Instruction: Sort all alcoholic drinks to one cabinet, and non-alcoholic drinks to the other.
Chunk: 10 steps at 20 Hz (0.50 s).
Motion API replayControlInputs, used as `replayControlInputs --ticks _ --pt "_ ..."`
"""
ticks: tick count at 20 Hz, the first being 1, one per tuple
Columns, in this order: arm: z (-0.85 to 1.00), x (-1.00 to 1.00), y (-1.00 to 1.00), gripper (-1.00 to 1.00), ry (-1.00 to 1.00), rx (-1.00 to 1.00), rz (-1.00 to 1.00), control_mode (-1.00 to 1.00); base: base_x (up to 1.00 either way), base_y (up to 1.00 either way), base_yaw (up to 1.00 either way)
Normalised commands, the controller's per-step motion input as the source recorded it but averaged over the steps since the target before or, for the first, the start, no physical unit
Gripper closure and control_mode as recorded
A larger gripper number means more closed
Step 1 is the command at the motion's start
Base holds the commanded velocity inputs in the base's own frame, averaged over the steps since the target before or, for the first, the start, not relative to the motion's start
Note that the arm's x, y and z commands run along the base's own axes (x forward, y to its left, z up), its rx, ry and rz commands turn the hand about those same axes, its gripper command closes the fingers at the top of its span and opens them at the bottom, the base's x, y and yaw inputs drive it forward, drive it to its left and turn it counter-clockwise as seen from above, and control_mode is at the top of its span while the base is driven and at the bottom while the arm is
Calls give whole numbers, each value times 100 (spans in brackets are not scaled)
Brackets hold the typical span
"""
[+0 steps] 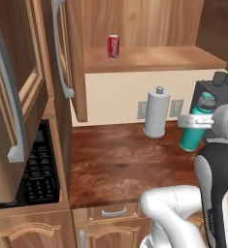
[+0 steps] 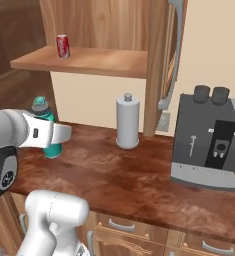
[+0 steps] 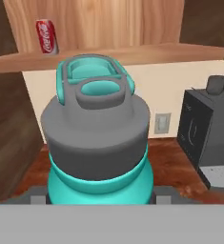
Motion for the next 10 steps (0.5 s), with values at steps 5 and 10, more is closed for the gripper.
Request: replayControlInputs --ticks 5,10 --pt "100 -21 0 100 -16 0 0 -100 0 0 0" --pt "98 0 -1 100 -2 0 0 -100 0 0 0"
